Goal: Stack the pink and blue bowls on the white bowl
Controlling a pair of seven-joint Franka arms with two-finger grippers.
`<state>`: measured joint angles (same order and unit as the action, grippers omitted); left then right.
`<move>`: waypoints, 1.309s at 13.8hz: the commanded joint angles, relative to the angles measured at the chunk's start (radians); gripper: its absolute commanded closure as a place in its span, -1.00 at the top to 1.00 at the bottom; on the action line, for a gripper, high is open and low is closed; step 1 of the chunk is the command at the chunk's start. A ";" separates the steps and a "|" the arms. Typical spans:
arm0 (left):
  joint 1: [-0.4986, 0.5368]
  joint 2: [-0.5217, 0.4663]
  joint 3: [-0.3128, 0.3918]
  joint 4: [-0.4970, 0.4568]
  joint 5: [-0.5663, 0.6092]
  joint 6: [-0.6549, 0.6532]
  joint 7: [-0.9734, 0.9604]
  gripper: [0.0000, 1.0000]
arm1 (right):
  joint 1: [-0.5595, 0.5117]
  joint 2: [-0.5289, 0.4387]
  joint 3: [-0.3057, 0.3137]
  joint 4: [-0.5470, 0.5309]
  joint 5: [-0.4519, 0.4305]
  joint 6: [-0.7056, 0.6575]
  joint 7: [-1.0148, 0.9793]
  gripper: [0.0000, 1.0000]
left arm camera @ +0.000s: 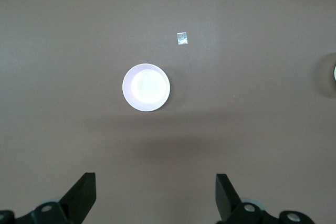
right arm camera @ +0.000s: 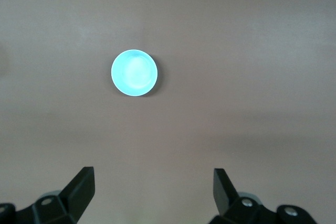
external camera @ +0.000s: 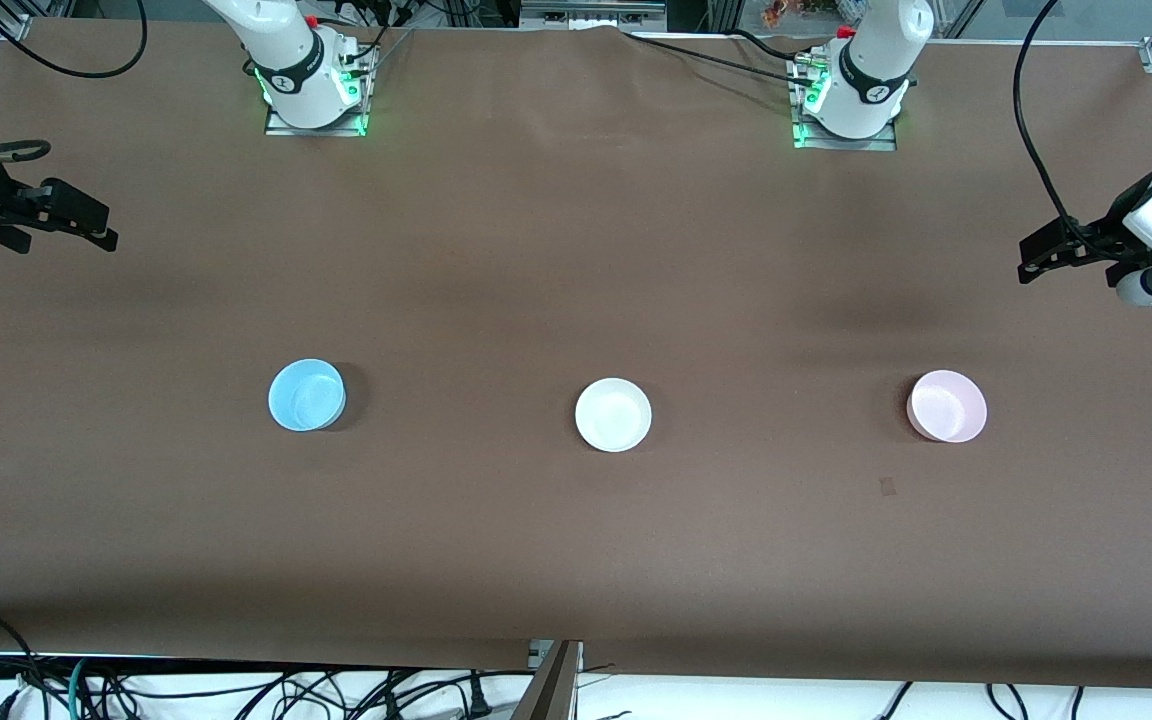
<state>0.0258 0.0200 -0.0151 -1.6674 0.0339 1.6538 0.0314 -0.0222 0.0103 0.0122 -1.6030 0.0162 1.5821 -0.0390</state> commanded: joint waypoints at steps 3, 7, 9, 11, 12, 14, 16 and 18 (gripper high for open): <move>0.005 0.026 -0.002 0.035 -0.008 -0.028 0.010 1.00 | -0.001 0.007 0.000 0.018 0.016 -0.007 -0.001 1.00; 0.005 0.028 -0.002 0.037 -0.006 -0.028 0.007 1.00 | -0.001 0.007 0.000 0.018 0.016 -0.007 -0.001 1.00; 0.003 0.029 -0.002 0.037 -0.006 -0.028 0.008 1.00 | -0.001 0.007 0.000 0.018 0.016 -0.007 -0.002 1.00; 0.002 0.031 -0.003 0.035 -0.006 -0.028 0.008 1.00 | -0.001 0.007 0.000 0.018 0.016 -0.007 -0.001 1.00; 0.003 0.029 -0.003 0.034 -0.006 -0.031 0.008 1.00 | -0.001 0.007 0.000 0.018 0.016 -0.007 -0.001 1.00; 0.005 0.031 -0.003 0.034 -0.006 -0.037 0.011 1.00 | -0.001 0.007 0.000 0.018 0.016 -0.007 -0.001 1.00; 0.005 0.031 -0.002 0.031 -0.006 -0.042 0.015 1.00 | -0.001 0.007 0.000 0.018 0.016 -0.007 -0.001 1.00; 0.012 0.034 0.001 0.032 -0.008 -0.089 0.016 1.00 | -0.001 0.007 0.000 0.018 0.016 -0.007 -0.001 1.00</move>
<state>0.0267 0.0383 -0.0142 -1.6651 0.0339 1.6161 0.0315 -0.0222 0.0103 0.0122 -1.6030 0.0163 1.5821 -0.0390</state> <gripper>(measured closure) 0.000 0.000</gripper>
